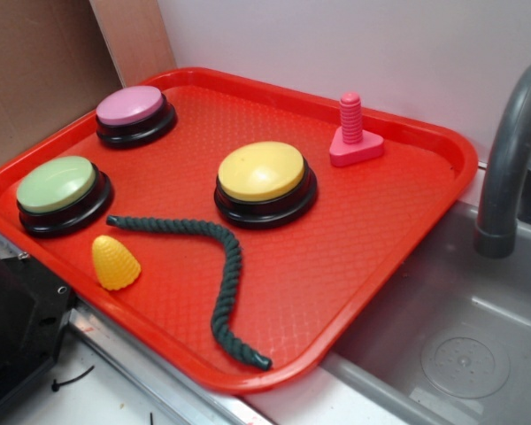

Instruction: Push the pink button.

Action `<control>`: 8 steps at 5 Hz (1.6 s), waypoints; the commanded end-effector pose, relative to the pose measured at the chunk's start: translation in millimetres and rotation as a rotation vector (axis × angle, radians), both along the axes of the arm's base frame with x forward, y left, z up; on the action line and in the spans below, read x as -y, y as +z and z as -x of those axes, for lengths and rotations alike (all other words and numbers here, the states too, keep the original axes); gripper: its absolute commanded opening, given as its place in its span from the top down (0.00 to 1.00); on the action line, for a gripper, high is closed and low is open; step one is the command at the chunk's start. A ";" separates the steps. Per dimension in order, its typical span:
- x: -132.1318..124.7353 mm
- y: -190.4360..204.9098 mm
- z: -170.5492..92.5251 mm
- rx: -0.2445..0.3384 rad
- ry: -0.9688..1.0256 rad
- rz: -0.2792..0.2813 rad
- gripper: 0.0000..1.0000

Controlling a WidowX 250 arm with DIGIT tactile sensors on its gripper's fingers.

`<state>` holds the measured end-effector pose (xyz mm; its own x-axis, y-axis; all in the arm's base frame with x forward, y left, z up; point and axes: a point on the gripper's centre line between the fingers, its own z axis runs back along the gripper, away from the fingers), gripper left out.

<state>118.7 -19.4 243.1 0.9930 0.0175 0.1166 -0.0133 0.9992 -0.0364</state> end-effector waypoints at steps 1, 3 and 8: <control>0.0 0.0 0.0 0.000 0.000 0.000 0.00; -87.0 -45.3 -56.7 -0.022 0.340 -0.131 0.00; -180.1 -155.8 -111.0 0.099 0.677 -0.143 0.00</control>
<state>235.4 151.4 75.9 0.7660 0.6053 0.2164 -0.6305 0.7730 0.0698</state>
